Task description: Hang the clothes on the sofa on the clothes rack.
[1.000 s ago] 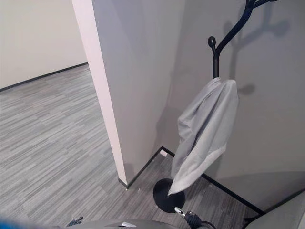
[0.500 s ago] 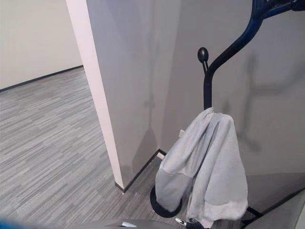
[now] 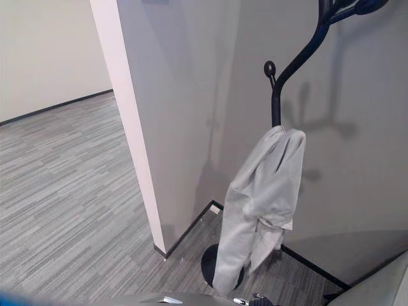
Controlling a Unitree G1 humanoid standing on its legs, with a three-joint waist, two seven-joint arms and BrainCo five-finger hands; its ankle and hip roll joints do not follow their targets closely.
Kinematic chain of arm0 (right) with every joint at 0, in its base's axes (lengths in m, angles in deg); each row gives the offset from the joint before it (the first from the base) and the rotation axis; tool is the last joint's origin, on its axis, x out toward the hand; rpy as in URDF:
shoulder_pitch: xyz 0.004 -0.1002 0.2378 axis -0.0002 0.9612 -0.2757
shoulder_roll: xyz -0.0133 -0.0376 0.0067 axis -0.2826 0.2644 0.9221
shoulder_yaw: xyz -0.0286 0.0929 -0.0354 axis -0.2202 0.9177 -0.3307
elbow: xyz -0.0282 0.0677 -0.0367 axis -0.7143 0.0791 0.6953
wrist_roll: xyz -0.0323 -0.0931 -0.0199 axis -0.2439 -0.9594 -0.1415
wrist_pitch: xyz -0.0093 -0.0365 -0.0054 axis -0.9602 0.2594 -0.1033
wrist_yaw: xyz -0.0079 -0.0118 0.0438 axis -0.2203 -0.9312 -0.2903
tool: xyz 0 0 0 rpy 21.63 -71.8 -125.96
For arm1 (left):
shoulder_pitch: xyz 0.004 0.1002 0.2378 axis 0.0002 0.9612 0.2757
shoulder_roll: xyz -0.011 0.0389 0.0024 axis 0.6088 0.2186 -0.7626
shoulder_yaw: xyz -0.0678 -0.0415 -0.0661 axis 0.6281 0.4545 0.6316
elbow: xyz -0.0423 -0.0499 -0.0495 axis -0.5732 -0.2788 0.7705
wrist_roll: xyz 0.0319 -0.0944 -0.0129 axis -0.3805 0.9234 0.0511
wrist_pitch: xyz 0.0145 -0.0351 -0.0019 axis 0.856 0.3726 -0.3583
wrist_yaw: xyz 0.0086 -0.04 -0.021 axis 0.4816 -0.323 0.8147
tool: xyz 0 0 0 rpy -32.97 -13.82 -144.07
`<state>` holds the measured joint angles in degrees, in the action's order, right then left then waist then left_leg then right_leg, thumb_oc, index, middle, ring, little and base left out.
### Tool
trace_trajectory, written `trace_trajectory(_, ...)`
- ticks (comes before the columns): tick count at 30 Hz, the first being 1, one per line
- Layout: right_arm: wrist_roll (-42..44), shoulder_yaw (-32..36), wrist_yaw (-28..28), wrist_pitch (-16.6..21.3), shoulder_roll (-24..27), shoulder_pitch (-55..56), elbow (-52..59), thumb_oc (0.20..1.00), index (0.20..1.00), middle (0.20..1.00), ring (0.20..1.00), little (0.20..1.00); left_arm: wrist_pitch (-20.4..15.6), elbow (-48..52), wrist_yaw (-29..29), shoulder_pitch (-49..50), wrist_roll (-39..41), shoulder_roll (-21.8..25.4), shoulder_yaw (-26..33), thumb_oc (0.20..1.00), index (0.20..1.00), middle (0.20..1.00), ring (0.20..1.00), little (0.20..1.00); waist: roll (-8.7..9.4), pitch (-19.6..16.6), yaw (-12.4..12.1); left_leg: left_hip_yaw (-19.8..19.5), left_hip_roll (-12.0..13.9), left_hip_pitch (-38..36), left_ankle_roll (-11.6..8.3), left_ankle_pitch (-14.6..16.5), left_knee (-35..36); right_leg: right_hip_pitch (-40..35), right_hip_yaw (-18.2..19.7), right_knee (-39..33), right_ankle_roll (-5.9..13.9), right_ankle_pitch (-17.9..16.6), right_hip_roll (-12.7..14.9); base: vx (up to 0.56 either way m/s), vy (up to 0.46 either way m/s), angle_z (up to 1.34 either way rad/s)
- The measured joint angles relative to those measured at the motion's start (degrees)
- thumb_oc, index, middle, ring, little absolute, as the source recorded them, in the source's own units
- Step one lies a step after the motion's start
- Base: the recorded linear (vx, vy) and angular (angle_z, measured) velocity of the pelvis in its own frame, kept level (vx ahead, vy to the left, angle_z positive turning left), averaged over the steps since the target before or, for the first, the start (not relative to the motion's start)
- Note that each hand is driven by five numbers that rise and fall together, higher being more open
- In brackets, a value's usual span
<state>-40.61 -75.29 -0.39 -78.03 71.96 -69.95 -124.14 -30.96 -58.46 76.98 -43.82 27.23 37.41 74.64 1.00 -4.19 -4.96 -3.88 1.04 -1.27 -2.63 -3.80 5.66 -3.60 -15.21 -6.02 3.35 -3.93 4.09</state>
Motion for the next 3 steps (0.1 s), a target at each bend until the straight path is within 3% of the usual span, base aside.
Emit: trace_trajectory(3, 0.0, 0.0, -0.1, 0.0, 0.2, 0.0, 0.0, 1.0, 1.0, 1.0, 1.0, 1.0, 0.0, 0.0, 0.0, 0.0, 0.0, 0.0, 0.0, 1.0, 1.0, 1.0, 1.0, 1.0, -0.29, -0.2, 0.0, 0.0, 0.0, -0.2, 0.0, 0.0, 0.0, -0.2, 0.0, 0.0, 0.0, 0.0, 0.0, 0.0, 0.0, 0.0)
